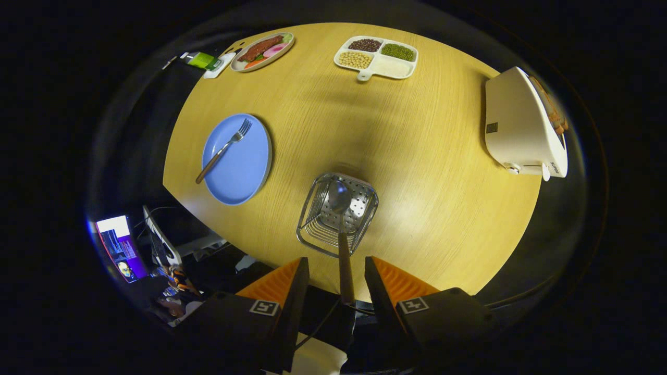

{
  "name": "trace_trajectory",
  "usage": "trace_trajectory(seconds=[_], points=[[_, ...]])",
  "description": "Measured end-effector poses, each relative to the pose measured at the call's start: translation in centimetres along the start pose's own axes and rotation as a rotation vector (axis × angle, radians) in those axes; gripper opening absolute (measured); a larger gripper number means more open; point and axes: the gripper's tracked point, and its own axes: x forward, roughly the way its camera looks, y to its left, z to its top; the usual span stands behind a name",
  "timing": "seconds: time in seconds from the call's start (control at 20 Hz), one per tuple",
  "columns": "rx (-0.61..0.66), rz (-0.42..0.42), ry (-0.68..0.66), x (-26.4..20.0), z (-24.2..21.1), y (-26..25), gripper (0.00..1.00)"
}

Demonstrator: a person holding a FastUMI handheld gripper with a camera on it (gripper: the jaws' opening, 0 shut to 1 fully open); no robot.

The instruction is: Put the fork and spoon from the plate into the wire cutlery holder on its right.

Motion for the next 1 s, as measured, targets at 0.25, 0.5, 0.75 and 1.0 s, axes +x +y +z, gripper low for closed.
trace_trajectory(seconds=[0.25, 0.5, 0.75, 1.0], points=[[0.036, 0.034, -0.193, -2.2, 1.3, 2.4, 0.99], [0.087, 0.026, -0.366, -2.9, 2.3, 6.3, 0.99], [0.292, 0.178, -0.471, -0.7, 4.6, 14.4, 0.99], [0.368, 0.23, -0.449, 3.9, 6.8, 20.5, 0.99]])
